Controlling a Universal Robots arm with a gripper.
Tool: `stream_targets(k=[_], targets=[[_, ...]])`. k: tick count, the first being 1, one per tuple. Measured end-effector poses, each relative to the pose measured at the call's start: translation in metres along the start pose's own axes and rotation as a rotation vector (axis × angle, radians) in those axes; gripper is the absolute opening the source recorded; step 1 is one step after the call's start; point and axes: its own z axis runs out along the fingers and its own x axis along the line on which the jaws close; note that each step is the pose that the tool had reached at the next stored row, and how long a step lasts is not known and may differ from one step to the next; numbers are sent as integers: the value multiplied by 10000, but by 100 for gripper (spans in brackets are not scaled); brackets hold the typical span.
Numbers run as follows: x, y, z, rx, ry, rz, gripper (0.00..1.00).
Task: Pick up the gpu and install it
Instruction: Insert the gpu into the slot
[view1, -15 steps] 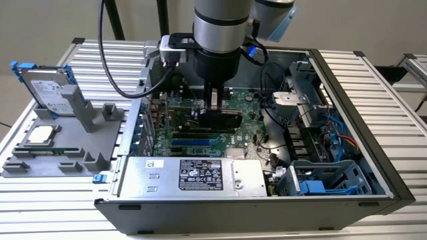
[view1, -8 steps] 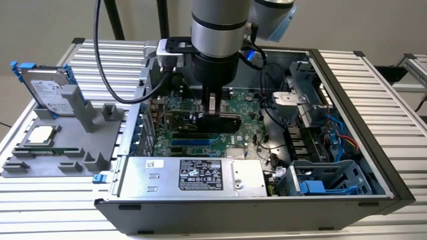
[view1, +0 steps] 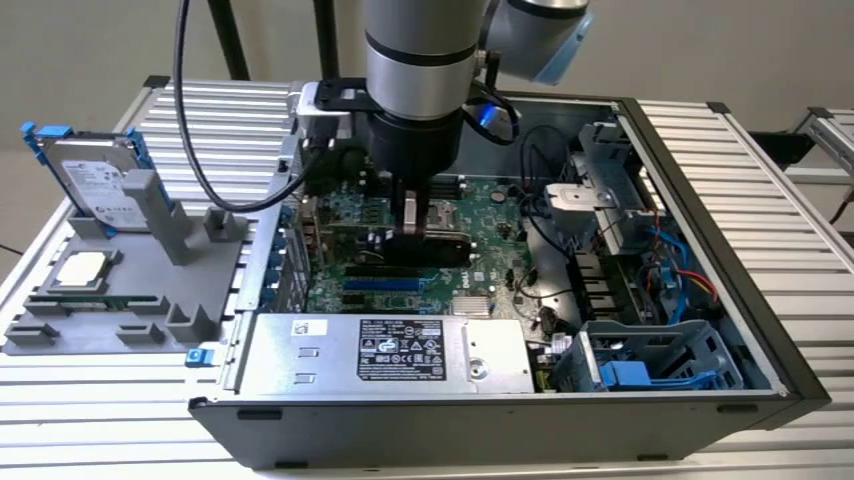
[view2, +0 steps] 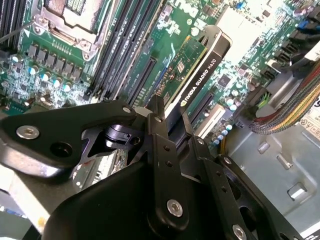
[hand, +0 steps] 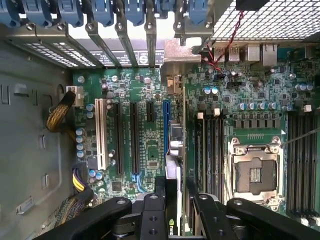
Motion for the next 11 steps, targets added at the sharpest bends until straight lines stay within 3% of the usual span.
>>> stream_targets(k=[11], targets=[[74, 71, 33, -24, 2, 6, 0]])
